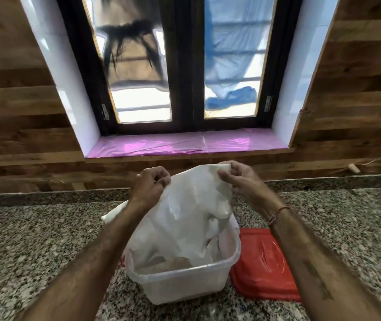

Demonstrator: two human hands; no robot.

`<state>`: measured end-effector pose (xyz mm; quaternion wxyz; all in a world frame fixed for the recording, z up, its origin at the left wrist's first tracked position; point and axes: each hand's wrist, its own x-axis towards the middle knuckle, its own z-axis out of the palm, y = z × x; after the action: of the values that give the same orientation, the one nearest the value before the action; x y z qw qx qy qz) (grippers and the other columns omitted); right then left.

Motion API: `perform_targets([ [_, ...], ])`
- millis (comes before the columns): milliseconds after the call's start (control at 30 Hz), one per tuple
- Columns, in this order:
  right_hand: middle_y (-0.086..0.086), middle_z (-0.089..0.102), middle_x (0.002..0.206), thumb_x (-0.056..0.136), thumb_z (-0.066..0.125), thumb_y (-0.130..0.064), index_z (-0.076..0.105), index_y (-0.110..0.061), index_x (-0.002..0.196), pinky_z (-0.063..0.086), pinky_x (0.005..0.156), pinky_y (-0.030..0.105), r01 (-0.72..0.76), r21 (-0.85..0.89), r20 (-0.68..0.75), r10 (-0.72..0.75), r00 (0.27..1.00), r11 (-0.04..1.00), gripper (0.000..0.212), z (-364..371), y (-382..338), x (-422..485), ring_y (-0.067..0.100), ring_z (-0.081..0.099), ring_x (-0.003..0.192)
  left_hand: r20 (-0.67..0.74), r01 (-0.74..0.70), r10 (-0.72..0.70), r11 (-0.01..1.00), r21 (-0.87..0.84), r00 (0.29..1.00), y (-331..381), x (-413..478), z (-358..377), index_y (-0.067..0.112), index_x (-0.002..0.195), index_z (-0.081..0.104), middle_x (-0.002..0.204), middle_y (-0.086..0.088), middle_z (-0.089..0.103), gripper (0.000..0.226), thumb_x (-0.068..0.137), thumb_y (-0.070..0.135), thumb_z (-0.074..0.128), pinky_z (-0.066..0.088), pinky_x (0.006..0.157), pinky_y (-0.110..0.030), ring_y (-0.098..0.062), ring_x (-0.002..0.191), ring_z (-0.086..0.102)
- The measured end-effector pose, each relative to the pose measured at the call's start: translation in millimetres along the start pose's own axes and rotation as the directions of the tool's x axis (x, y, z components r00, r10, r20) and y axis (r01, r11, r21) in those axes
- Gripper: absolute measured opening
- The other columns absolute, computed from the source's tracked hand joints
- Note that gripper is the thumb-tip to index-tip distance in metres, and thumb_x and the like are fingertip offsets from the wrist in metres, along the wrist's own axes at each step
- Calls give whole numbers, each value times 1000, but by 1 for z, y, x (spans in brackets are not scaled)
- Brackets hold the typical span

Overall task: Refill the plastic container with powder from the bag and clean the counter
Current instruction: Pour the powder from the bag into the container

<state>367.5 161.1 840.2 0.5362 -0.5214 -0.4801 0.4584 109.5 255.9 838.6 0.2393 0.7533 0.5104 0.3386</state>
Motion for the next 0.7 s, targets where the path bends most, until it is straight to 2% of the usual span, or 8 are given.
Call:
perform_targets([
  [67,11,73,115,90,73,-24,62,-4,128,60,84,34,-65,60,114,58,992,996,44,-5,21,-10,21,71,100,-5,12,-12,992,-126,1000,-13,3,-3,26,72,67,68,8,65,20,88,14,68,46,69,-32,-13,69,58],
  [133,20,73,116,91,73,-10,63,3,126,58,91,35,-59,10,129,57,990,998,39,-3,40,-15,23,70,101,-30,2,-7,987,-163,1000,-21,2,-2,23,73,66,66,6,62,20,89,12,67,43,67,-31,-12,66,53],
  [267,19,74,87,86,77,0,66,15,104,57,74,27,-18,-32,-60,17,998,999,26,12,58,-21,18,70,78,-93,15,-25,995,-103,995,-25,-2,2,19,72,64,64,5,60,19,89,13,69,42,64,-31,-13,63,51],
  [400,12,74,75,83,82,-5,71,7,90,57,67,26,28,-34,-163,-34,986,999,17,21,58,-26,15,69,69,-153,16,-25,998,-58,988,-24,-4,-3,17,73,65,64,4,61,17,89,12,69,43,63,-32,-12,63,52],
  [467,2,70,68,81,81,-12,73,-9,80,55,63,31,54,-215,-276,-114,954,975,9,25,55,-26,11,63,62,-179,14,-20,999,-34,984,-23,-5,-5,17,73,64,60,8,58,17,89,12,70,42,63,-32,-12,61,51],
  [567,-6,66,65,77,75,-18,65,-19,72,46,60,24,43,-605,-396,-348,850,795,11,34,48,-25,8,58,59,-205,13,-6,1000,29,979,-23,-7,-3,19,70,61,60,9,57,22,88,9,70,42,63,-34,-15,61,51],
  [633,-5,65,69,78,73,-17,62,-17,75,43,60,28,58,-661,-390,-408,825,748,11,40,47,-25,11,59,63,-185,15,-5,998,54,983,-22,-9,-5,19,70,60,61,5,59,23,88,9,70,45,64,-35,-17,62,52],
  [700,-6,65,70,83,71,-14,62,-14,80,41,57,26,69,-593,-384,-357,851,802,10,38,52,-22,7,56,60,-126,-12,18,999,49,992,-23,-9,-8,19,73,62,64,4,61,19,88,11,69,48,66,-36,-16,62,52],
])
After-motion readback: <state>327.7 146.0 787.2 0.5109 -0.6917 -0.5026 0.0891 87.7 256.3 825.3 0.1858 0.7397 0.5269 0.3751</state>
